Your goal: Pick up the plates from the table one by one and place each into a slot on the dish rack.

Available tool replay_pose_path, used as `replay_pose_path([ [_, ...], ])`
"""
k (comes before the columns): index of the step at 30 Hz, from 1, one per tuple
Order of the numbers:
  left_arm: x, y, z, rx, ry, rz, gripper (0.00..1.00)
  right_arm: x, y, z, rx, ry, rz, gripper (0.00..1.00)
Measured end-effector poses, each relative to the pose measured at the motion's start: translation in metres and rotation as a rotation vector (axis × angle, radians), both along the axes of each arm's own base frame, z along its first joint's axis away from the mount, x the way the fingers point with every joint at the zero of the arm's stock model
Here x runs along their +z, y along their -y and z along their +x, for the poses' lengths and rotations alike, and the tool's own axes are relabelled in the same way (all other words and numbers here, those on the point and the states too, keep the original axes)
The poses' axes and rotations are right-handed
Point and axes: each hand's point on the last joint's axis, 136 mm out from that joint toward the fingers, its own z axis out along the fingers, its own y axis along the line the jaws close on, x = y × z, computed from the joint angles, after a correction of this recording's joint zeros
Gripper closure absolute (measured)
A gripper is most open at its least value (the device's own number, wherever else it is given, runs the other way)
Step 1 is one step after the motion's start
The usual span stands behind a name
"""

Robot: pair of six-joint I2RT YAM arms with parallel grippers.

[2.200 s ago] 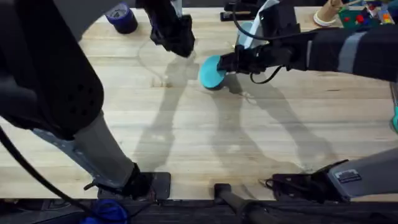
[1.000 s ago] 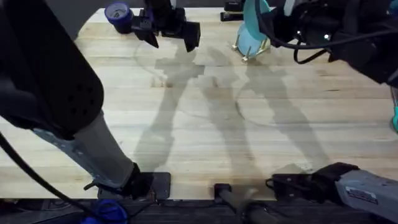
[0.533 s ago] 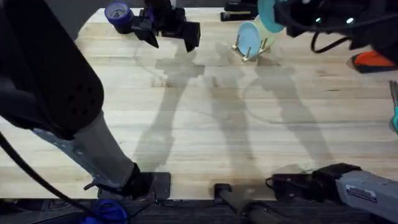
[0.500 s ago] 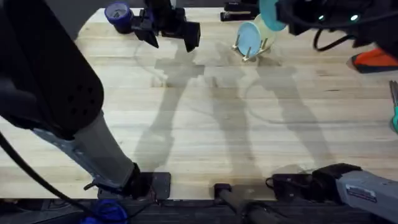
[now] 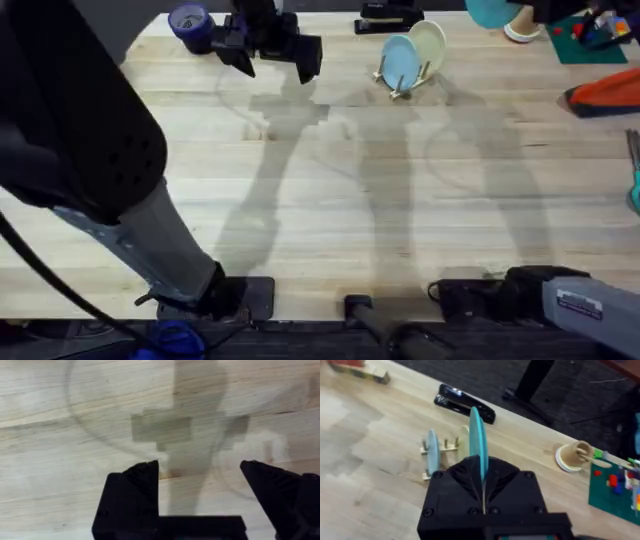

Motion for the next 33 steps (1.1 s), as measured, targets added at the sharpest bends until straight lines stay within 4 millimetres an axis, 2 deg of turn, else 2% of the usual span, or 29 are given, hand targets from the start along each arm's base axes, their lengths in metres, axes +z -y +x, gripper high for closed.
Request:
replay_pose_path([
  [5,0.000,0.000,0.000,0.000,0.000,0.000,0.007,0.001,-0.011,-0.005,0.066,-0.014,0.021,0.970],
  [10,0.000,0.000,0.000,0.000,-0.001,0.000,0.007,0.018,-0.021,-0.008,0.115,0.002,0.053,0.970],
  [15,0.000,0.000,0.000,0.000,0.000,0.000,0.007,0.022,-0.026,-0.023,0.134,-0.070,0.087,0.970],
  [19,0.000,0.000,0.000,0.000,-0.001,0.000,0.007,0.030,-0.031,-0.027,0.148,-0.079,0.126,0.970],
  [26,0.000,0.000,0.000,0.000,-0.001,0.000,0.007,0.039,-0.029,-0.024,0.131,-0.050,0.127,0.970],
  [33,0.000,0.000,0.000,0.000,-0.001,0.000,0.007,0.040,-0.023,-0.021,0.097,-0.042,0.113,0.970],
])
